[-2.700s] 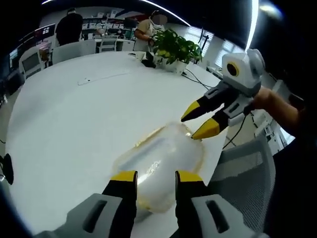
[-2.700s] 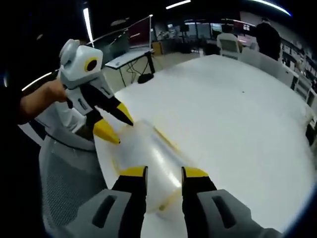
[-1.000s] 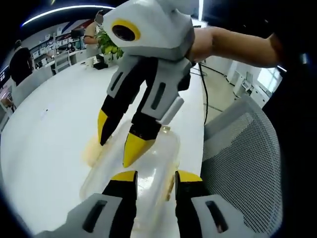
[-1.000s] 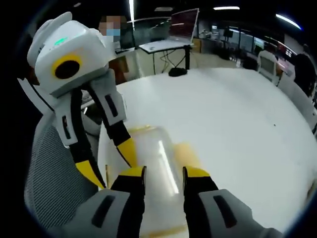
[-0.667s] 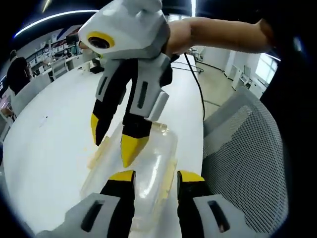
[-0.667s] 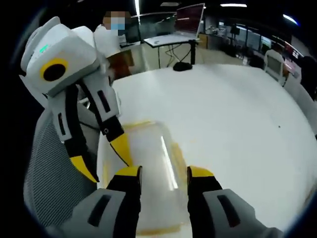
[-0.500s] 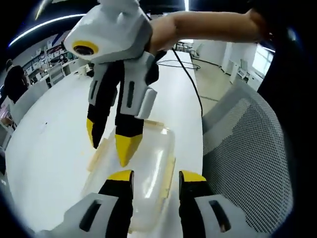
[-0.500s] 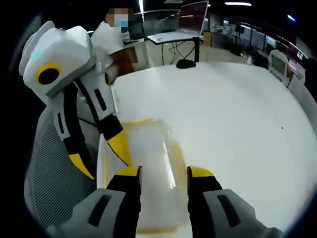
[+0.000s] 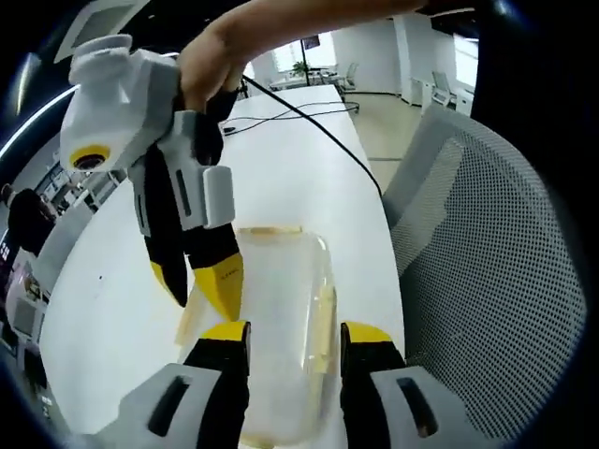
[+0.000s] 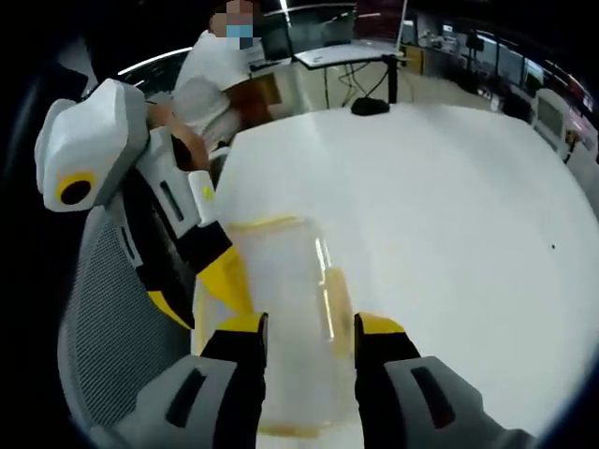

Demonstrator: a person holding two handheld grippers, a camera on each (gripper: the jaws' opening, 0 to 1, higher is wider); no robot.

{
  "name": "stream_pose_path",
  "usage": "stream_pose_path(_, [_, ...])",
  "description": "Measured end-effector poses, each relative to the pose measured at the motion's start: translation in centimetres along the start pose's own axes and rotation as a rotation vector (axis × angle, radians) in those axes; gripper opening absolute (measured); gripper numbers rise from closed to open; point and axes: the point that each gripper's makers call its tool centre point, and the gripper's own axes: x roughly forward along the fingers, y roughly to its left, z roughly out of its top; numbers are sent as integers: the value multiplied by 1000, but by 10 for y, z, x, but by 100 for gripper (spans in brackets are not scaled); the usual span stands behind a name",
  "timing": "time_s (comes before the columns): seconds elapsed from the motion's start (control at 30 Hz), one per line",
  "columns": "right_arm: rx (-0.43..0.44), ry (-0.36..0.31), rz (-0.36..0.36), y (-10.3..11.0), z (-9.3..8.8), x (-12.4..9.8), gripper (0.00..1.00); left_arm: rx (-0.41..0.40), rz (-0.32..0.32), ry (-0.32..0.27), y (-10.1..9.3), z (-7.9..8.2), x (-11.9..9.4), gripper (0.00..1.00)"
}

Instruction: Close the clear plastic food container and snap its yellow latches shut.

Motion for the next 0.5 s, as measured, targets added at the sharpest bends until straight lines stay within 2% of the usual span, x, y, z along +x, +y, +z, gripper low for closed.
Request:
stream_pose_path(0.23, [-9, 34, 53, 2, -1, 2, 32, 84, 23, -1, 0, -2, 1, 31])
stream_pose_path(0.5, [-7, 60, 90, 2, -1, 3, 33, 135, 40, -16, 0, -3, 2, 31])
